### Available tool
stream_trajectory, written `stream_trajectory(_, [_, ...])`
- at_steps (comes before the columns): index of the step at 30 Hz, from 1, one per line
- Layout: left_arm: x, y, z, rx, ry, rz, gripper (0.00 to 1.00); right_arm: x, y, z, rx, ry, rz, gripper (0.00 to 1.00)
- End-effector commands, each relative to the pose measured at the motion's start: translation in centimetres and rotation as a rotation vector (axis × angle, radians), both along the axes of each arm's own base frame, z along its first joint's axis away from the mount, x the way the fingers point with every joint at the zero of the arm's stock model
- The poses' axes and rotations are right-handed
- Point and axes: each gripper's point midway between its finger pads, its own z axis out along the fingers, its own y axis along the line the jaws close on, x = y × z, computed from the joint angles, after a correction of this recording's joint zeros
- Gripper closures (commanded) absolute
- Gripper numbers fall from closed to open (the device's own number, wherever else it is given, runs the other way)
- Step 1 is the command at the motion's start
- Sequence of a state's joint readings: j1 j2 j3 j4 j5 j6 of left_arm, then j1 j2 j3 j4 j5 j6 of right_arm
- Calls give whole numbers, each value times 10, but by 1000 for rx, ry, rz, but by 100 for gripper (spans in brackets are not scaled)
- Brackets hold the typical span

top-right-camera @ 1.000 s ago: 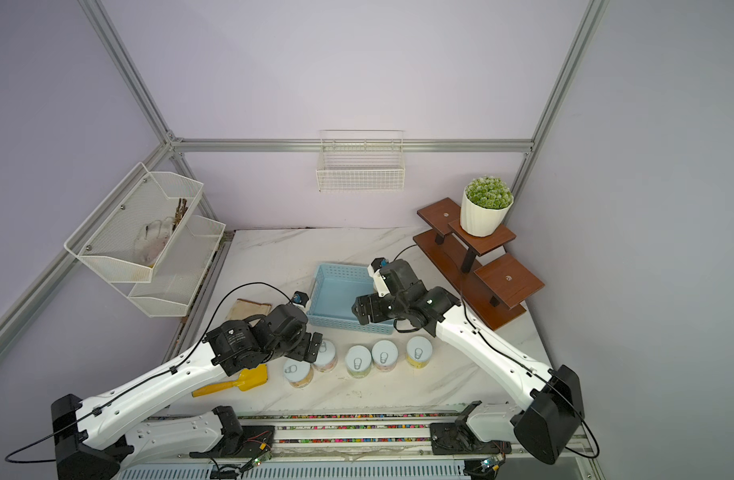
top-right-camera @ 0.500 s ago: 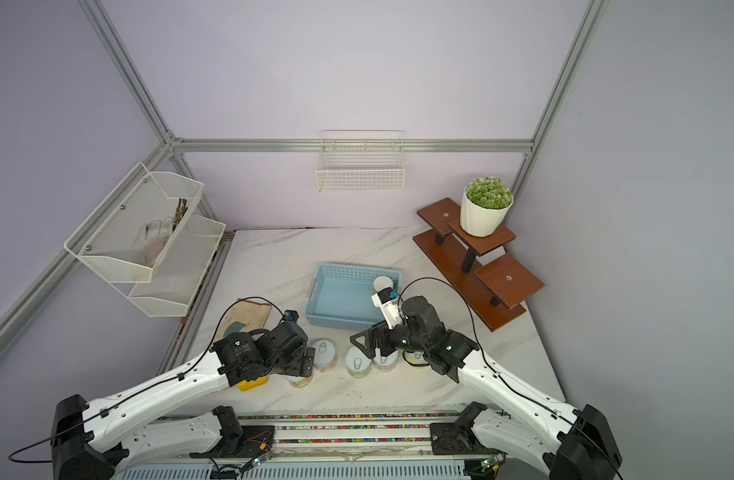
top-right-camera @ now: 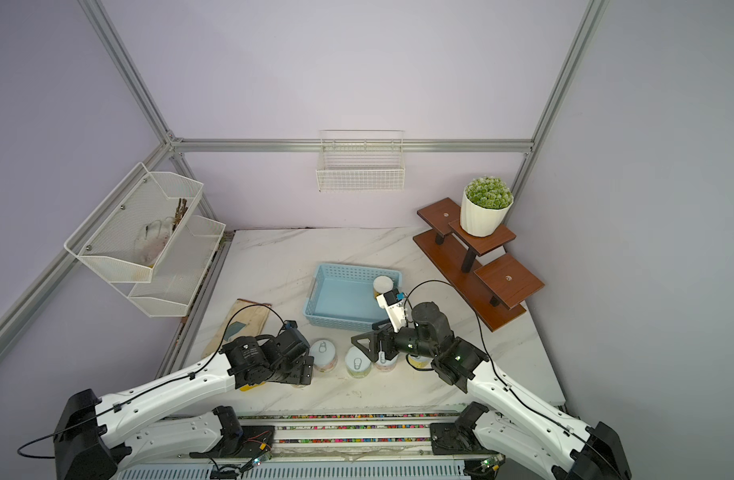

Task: Put the canned food in the basket
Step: Pick up the canned food from the center of the board.

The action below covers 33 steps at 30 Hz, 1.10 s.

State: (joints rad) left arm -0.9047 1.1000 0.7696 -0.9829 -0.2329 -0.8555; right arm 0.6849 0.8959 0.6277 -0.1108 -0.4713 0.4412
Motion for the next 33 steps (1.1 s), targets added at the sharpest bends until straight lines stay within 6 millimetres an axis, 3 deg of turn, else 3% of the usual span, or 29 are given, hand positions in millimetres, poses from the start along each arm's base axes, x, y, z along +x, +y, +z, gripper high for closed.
stream_trajectory(1, [4,-9,3,-18,0,5,0,-10,1,15,46,-58,49,1])
stream_trajectory(6, [7,-15,-1,-17,9,-7,0,-24,0,15,58,-59,111,1])
stream_trajectory(13, [13,-20,-10,4,22,-2,0,-27,-2,7,43,-41,108,1])
stream_trajectory(23, [16,-22,-17,20,32,-3,20,-27,-5,2,29,-28,91,1])
stream_trajectory(33, [12,-18,-19,8,39,6,28,-23,-6,-4,8,-13,72,1])
